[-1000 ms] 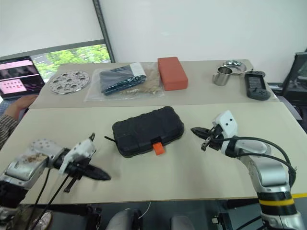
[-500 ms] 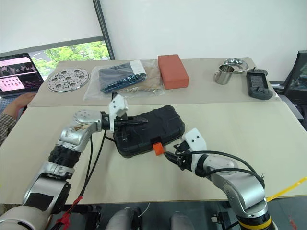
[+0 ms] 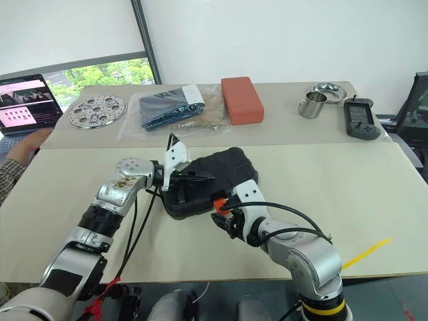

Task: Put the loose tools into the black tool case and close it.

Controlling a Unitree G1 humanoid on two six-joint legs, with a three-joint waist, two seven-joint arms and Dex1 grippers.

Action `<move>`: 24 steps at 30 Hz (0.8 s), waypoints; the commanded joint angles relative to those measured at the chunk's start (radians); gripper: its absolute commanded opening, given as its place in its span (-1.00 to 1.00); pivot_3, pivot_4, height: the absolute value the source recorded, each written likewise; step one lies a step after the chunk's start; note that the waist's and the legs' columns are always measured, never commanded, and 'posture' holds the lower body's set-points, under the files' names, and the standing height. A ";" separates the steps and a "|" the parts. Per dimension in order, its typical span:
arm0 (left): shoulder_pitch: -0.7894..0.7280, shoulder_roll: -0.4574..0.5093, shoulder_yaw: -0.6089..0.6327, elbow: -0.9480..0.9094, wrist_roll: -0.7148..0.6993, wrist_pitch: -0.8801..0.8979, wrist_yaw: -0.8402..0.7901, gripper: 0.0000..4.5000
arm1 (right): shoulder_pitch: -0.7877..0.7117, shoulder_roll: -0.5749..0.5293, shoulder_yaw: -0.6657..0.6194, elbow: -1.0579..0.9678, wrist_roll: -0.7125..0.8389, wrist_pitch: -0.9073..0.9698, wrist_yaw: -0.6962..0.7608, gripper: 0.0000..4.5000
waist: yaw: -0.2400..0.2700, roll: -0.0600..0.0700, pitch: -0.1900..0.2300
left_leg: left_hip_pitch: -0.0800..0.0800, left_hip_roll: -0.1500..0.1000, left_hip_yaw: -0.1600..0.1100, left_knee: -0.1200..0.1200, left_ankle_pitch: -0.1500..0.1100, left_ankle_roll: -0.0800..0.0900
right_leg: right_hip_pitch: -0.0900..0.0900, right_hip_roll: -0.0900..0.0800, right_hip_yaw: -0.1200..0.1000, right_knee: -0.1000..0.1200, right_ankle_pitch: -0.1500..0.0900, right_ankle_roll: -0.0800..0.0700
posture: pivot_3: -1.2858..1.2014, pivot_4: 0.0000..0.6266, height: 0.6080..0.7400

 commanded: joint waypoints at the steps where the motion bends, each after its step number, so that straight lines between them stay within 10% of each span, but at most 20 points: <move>1: 0.007 -0.007 -0.012 -0.016 0.011 0.002 -0.003 -1.00 | -0.009 -0.002 0.018 -0.011 -0.023 -0.021 -0.015 -0.01 | 0.000 0.000 0.000 | 0.000 0.000 0.000 0.000 0.000 0.000 | 0.000 0.000 0.000 0.000 0.000 0.000 | 0.03 -0.52 1.00; 5: 0.016 -0.010 -0.013 -0.025 0.012 0.003 -0.002 -1.00 | -0.002 -0.004 0.031 -0.017 -0.042 -0.030 -0.019 -0.47 | 0.000 0.000 0.000 | 0.000 0.000 0.000 0.000 0.000 0.000 | 0.000 0.000 0.000 0.000 0.000 0.000 | 0.03 -0.52 1.00; 24: 0.040 -0.011 -0.021 -0.040 0.019 0.006 -0.010 -1.00 | -0.060 -0.006 0.049 -0.059 -0.125 -0.060 -0.061 -0.47 | -0.001 0.000 0.000 | 0.001 0.000 0.000 0.000 0.000 0.000 | 0.000 0.000 0.000 0.002 0.000 0.000 | 0.03 -0.52 1.00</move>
